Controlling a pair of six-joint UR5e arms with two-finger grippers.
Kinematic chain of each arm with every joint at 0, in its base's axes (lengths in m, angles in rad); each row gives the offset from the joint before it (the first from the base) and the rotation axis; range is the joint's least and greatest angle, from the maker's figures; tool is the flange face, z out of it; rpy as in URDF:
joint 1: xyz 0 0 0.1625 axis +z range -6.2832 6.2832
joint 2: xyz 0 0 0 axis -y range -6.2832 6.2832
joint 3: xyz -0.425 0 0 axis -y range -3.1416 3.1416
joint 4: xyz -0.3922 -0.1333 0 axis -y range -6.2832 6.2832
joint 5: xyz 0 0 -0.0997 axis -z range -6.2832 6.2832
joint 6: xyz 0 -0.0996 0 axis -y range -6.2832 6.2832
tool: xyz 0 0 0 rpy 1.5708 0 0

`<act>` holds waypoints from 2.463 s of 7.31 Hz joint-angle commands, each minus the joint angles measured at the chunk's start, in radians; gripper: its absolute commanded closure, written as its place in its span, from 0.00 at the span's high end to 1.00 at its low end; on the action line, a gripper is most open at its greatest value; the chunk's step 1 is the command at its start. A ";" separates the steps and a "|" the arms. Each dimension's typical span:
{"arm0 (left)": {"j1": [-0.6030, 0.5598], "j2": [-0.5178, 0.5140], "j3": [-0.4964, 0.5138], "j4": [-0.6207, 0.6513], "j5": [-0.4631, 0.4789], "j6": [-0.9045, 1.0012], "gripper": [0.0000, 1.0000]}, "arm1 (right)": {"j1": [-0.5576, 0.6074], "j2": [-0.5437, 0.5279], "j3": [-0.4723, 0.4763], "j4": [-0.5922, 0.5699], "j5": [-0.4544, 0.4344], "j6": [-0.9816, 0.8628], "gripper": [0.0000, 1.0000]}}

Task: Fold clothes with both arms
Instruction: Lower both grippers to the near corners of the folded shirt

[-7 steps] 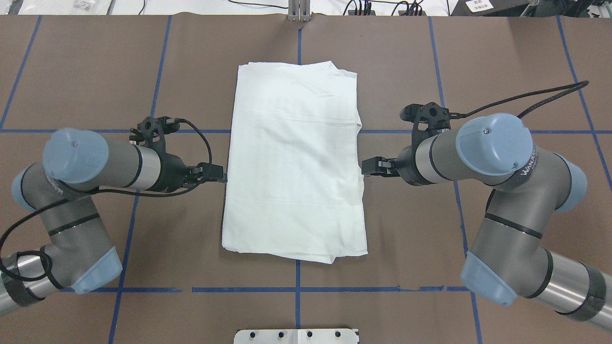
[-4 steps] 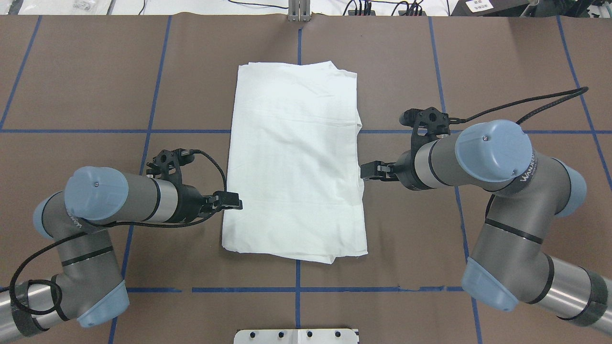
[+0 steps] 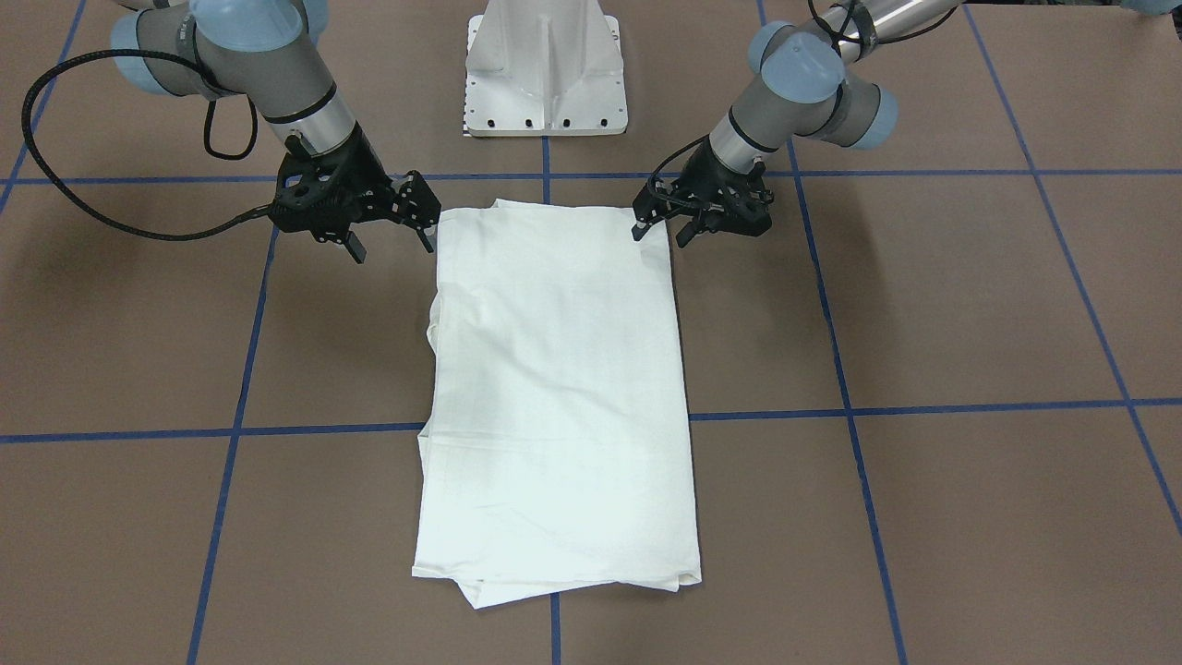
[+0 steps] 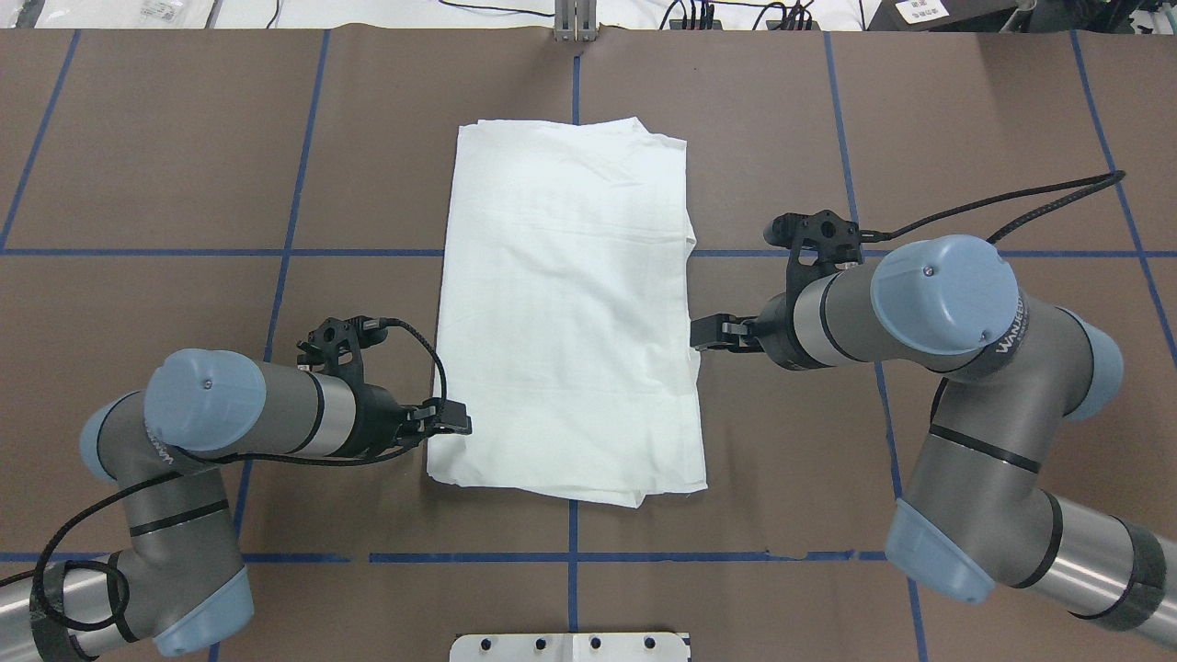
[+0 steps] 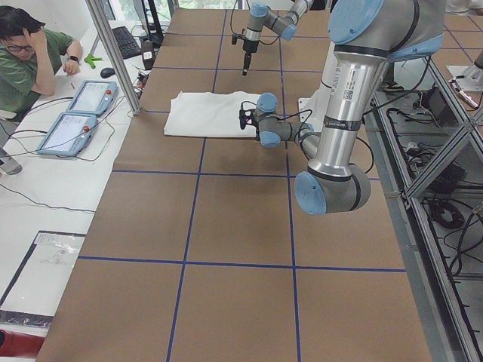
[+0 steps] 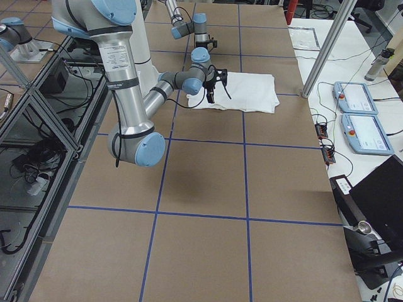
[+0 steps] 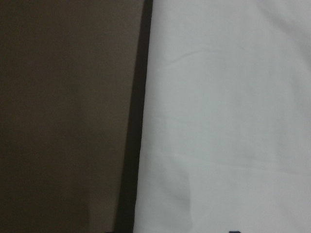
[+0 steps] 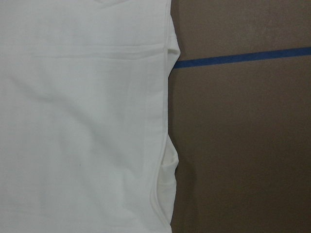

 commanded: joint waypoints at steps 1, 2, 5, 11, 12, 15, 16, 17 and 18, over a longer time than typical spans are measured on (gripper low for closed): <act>0.024 0.002 0.006 0.002 0.002 0.000 0.82 | -0.002 -0.001 -0.001 0.000 -0.001 -0.001 1.00; 0.032 0.002 0.005 0.002 0.002 0.000 0.82 | -0.002 -0.001 -0.001 0.000 -0.001 0.000 1.00; 0.034 0.002 0.005 0.003 0.000 0.000 0.33 | -0.004 -0.002 -0.001 0.000 -0.001 -0.001 1.00; 0.032 0.002 -0.012 0.003 0.000 0.000 0.00 | -0.146 0.034 0.027 -0.133 -0.061 0.610 1.00; 0.032 0.002 -0.015 0.003 -0.001 0.000 0.00 | -0.176 0.045 0.027 -0.182 -0.087 0.720 0.99; 0.031 0.003 -0.041 0.005 -0.003 0.000 0.00 | -0.289 0.065 0.013 -0.190 -0.194 0.974 0.91; 0.031 0.005 -0.050 0.006 -0.004 0.000 0.00 | -0.305 0.085 0.002 -0.190 -0.196 1.037 0.83; 0.031 0.003 -0.050 0.006 -0.004 0.000 0.00 | -0.314 0.121 -0.027 -0.190 -0.197 1.074 0.80; 0.031 0.003 -0.050 0.006 -0.004 0.000 0.00 | -0.314 0.164 -0.082 -0.195 -0.199 1.091 0.80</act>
